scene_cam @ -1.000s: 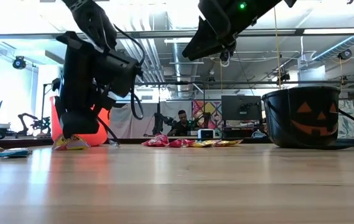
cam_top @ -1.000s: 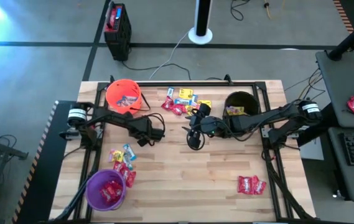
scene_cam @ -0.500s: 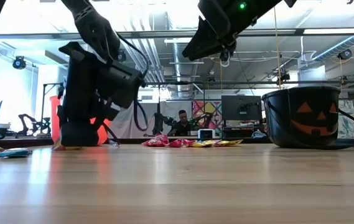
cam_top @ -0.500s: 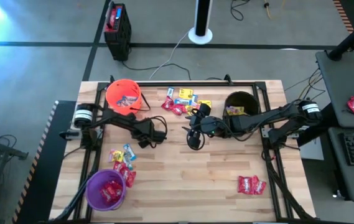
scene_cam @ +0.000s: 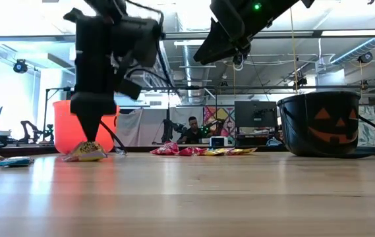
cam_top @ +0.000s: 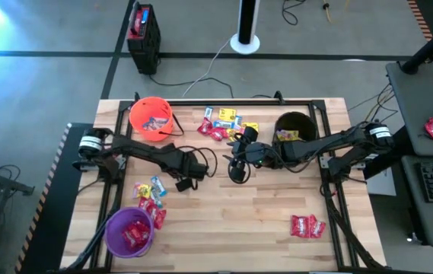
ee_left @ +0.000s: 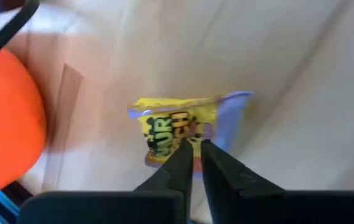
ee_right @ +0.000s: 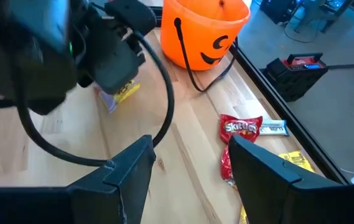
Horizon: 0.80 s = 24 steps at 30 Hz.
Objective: Sort candy by brand, put in halloween buckets
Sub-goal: Put the yellow candy into the black bucket
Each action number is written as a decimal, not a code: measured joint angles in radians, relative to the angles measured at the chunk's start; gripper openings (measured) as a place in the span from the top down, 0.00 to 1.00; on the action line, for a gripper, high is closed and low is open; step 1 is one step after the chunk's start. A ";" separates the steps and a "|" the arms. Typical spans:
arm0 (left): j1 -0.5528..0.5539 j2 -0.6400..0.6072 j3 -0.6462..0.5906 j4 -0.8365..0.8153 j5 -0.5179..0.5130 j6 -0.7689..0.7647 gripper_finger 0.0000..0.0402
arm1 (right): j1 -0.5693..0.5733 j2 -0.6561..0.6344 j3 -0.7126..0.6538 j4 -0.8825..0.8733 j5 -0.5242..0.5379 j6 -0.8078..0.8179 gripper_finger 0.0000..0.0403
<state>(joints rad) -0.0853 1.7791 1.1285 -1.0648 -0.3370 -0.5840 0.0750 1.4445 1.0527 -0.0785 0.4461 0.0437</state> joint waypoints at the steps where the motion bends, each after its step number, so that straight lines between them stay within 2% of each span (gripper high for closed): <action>1: -0.001 -0.009 0.007 0.000 0.011 0.014 0.93 | 0.000 0.000 0.000 -0.002 0.000 0.000 0.50; 7: 0.003 -0.031 0.010 -0.026 0.018 0.072 0.72 | 0.001 0.000 0.000 -0.003 0.000 0.002 0.50; 13: 0.032 0.013 0.008 -0.031 0.013 0.083 0.53 | 0.001 0.000 0.000 -0.007 0.000 0.026 0.50; 17: 0.034 0.024 0.008 -0.023 0.013 0.095 0.48 | 0.000 0.000 0.000 -0.008 0.000 0.042 0.50; 24: 0.035 0.025 0.007 -0.014 0.067 0.097 0.48 | 0.000 0.000 0.000 -0.014 0.000 0.054 0.50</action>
<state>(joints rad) -0.0505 1.8038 1.1351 -1.0788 -0.2701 -0.4869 0.0750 1.4448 1.0523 -0.0926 0.4458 0.0975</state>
